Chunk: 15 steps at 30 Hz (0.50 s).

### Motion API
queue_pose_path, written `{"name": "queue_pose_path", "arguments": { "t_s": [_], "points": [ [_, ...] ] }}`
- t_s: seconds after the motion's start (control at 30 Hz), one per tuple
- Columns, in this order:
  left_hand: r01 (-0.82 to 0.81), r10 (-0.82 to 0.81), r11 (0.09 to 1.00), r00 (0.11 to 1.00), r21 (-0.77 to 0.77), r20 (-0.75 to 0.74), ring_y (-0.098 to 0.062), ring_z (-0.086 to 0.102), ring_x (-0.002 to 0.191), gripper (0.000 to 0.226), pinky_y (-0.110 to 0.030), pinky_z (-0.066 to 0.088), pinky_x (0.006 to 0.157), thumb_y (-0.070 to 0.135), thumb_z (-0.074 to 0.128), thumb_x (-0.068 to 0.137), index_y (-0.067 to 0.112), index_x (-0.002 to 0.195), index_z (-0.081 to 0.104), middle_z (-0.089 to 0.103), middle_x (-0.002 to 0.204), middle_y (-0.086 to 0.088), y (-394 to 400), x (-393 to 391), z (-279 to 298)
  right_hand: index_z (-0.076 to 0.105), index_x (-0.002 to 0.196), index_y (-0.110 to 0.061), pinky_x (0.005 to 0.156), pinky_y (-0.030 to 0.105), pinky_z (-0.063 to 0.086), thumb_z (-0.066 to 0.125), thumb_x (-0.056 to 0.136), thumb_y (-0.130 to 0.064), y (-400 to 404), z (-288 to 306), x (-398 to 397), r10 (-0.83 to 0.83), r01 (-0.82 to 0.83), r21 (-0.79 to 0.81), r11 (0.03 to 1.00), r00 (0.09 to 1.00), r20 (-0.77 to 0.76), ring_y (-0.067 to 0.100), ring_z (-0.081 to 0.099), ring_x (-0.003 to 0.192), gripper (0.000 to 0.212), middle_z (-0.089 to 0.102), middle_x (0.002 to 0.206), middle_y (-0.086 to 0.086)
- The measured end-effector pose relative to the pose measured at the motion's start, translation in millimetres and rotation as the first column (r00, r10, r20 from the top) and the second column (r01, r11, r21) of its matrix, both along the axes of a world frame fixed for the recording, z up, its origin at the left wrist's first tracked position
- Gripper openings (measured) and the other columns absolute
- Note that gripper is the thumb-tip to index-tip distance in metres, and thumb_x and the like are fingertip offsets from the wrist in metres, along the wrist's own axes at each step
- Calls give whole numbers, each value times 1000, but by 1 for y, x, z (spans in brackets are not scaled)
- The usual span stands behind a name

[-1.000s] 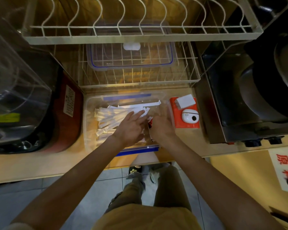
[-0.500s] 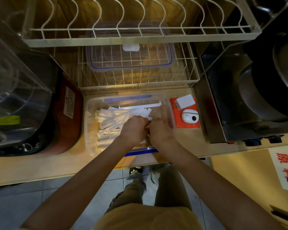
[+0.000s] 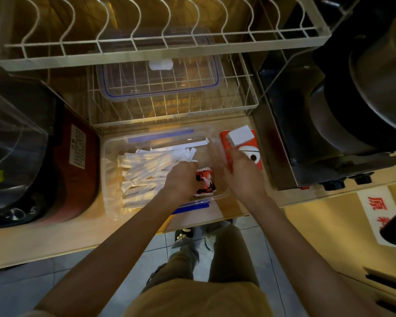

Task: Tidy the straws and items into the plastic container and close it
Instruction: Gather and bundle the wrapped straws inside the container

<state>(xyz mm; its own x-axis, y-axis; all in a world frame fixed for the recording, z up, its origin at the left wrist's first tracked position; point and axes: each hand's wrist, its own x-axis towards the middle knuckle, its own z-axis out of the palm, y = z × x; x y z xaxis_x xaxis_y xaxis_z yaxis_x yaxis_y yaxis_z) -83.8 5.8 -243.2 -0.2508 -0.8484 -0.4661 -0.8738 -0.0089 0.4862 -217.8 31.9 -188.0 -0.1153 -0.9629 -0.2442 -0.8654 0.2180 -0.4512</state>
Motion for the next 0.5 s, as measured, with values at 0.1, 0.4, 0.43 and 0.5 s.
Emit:
{"name": "queue_pose_path", "arguments": {
  "t_s": [0.1, 0.4, 0.43, 0.5],
  "points": [
    [3, -2, 1000, 1000, -24, 27, -26, 64, 92, 26, -36, 53, 80, 25, 66, 81, 9, 101, 62, 67, 102, -13, 1, -6, 0, 41, 134, -18, 77, 34, 57, 46, 96, -25, 0, -6, -4, 11, -10, -13, 1000, 1000, 21, 21, 66, 90, 39, 66, 106, 7],
    [-137, 137, 990, 990, 45, 20, -26, 66, 85, 23, -34, 55, 77, 21, 62, 84, 1, 96, 64, 70, 93, -15, -1, -24, 2, 30, 142, -22, 72, 31, 56, 43, 98, -26, 2, -14, -5, 13, -8, -72, 997, 998, 69, 19, 65, 87, 47, 64, 105, 6],
    [-162, 162, 985, 987, 68, 0, -27, 67, 85, 23, -33, 54, 75, 21, 63, 84, 0, 95, 65, 70, 92, -16, -3, -25, 3, 27, 144, -23, 72, 33, 57, 43, 98, -27, 2, -15, -5, 17, -11, -78, 997, 997, 73, 19, 65, 88, 49, 63, 106, 6],
    [-196, 200, 975, 980, 108, -20, -27, 67, 83, 21, -32, 51, 69, 22, 65, 82, 2, 89, 65, 69, 88, -14, -6, -24, 3, 25, 145, -23, 72, 33, 56, 43, 98, -27, 3, -16, -7, 23, -16, -82, 997, 996, 82, 20, 65, 89, 51, 63, 107, 6]
  ]
}}
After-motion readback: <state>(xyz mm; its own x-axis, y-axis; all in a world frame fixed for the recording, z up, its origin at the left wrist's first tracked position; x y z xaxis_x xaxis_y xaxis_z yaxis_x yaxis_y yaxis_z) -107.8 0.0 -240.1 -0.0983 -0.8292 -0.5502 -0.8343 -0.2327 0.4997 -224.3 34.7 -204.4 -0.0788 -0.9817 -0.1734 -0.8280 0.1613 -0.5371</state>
